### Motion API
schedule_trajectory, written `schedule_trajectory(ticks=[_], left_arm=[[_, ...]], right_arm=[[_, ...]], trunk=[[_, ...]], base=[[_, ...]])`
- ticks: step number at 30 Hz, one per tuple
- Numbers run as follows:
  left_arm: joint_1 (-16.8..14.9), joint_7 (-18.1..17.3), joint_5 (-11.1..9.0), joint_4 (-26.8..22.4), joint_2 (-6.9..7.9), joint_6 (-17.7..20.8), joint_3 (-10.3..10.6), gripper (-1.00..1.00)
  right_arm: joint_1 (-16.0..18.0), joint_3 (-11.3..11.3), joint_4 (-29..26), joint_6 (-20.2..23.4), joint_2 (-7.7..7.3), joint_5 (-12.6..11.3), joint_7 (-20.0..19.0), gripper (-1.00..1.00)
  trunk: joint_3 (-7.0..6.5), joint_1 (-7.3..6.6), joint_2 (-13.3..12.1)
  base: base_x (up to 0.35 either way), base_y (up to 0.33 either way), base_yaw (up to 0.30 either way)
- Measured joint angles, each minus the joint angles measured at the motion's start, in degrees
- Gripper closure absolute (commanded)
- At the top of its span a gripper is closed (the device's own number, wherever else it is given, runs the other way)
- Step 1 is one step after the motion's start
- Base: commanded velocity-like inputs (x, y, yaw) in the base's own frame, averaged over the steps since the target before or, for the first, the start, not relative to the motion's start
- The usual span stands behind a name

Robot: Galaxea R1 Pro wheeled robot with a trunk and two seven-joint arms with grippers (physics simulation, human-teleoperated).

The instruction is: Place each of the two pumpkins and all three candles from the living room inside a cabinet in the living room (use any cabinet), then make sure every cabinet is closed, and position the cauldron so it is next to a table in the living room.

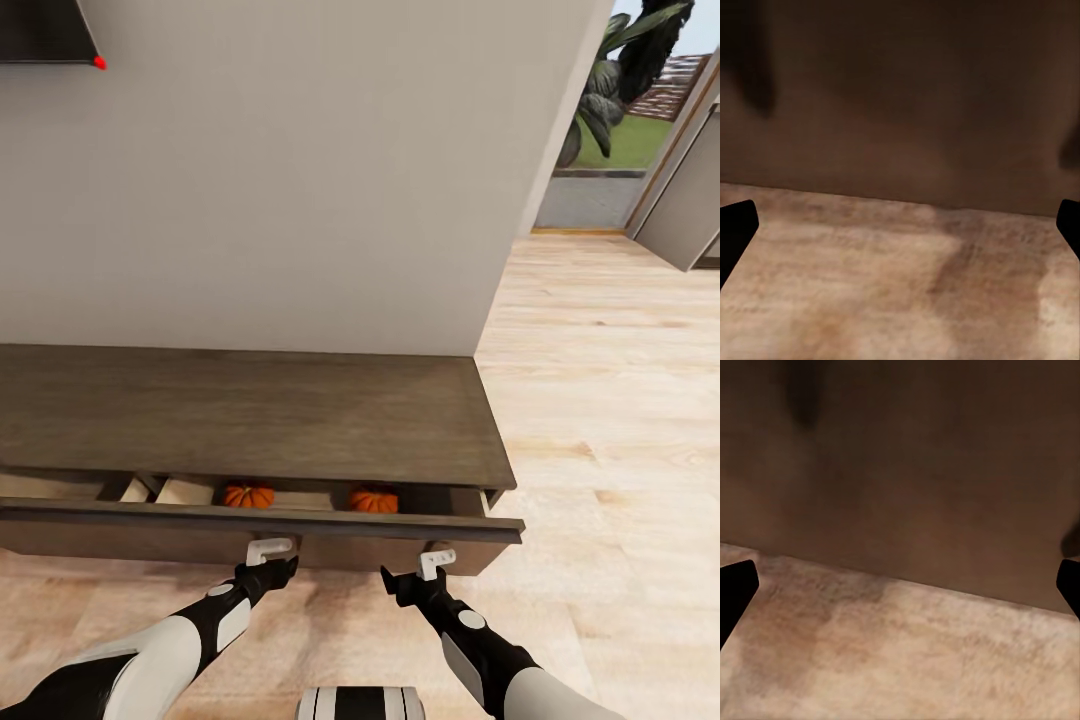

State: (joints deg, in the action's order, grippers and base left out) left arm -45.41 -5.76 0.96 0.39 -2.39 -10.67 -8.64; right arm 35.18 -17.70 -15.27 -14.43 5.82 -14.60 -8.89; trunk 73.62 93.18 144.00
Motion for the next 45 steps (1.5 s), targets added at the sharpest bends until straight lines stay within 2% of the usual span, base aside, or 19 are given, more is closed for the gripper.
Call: schedule_trajectory(ticks=[21,45], left_arm=[[0.0,-0.22,0.01,0.0,0.01,-0.02,0.02,-1.0],[0.0,-0.18,0.0,0.2,0.01,0.01,-0.05,-1.0]], right_arm=[[0.0,0.02,0.01,0.01,0.0,0.0,0.0,-1.0],[0.0,-0.02,0.03,0.0,0.0,0.01,0.0,-1.0]], trunk=[[0.0,-0.01,0.0],[0.0,0.0,0.0]], base=[[0.092,0.0,0.0],[0.025,0.0,0.0]])
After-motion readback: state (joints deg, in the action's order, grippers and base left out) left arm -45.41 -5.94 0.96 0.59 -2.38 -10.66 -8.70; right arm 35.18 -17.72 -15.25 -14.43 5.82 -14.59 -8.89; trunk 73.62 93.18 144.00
